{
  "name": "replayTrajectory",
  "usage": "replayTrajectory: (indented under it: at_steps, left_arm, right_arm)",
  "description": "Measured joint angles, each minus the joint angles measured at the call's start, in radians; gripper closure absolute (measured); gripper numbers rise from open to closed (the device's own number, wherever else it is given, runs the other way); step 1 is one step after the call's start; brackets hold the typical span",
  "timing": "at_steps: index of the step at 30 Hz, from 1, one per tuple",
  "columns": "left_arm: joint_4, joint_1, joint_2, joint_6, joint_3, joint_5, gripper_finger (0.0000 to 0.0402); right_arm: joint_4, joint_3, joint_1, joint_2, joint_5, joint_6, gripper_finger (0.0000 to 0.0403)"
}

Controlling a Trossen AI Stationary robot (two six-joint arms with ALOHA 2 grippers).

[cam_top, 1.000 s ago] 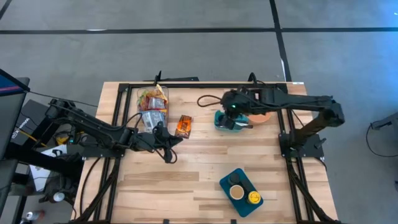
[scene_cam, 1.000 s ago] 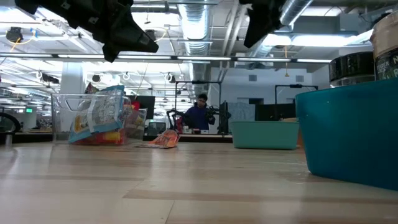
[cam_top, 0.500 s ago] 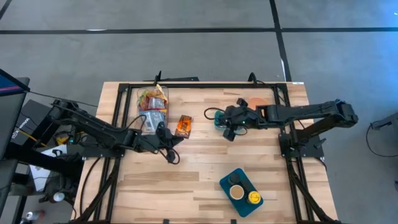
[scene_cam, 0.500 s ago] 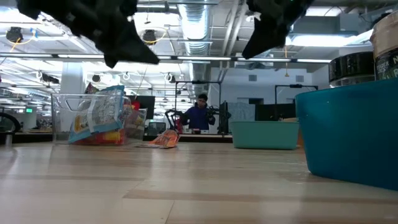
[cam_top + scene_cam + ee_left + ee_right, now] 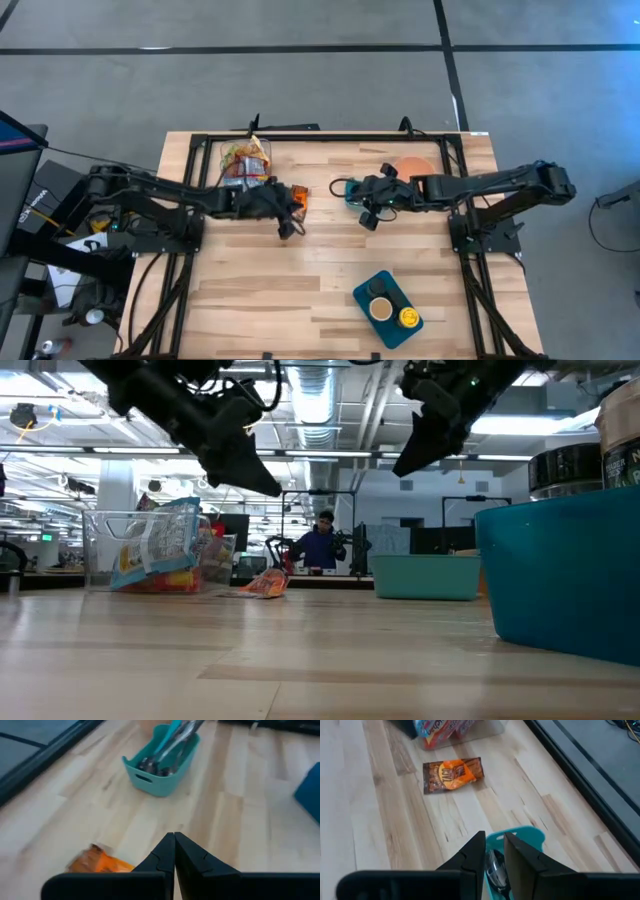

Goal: Pick & Place Food Item
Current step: Put the orange seasoning pack into the blue bin

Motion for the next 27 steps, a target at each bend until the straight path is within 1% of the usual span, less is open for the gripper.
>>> replayTrajectory:
  at_steps: [5,10,12,18,21,23,27]
  left_arm:
    - [-0.058,0.077,0.000,0.072,0.051,0.080,0.0401]
    - [-0.179,0.151,0.000,0.114,0.112,0.102,0.0401]
    - [-0.221,0.180,0.000,0.135,0.131,0.127,0.0401]
    - [-0.251,0.251,0.004,0.170,0.155,0.208,0.0401]
    - [-0.274,0.270,0.042,0.182,0.180,0.227,0.0401]
    - [-0.285,0.276,0.093,0.185,0.219,0.227,0.0401]
    - [-0.378,0.292,0.201,0.226,0.298,0.229,0.0401]
  right_arm:
    - [0.047,-0.043,0.000,0.000,0.000,0.000,0.0340]
    - [0.066,-0.056,0.000,0.000,0.000,0.000,0.0340]
    - [0.075,-0.056,-0.001,0.000,0.000,-0.001,0.0340]
    - [0.114,-0.056,-0.004,0.000,0.000,-0.039,0.0340]
    - [0.122,-0.056,-0.016,0.000,0.000,-0.048,0.0340]
    - [0.128,-0.056,-0.031,0.000,0.000,-0.049,0.0340]
    - [0.130,-0.056,-0.057,0.000,-0.005,-0.053,0.0340]
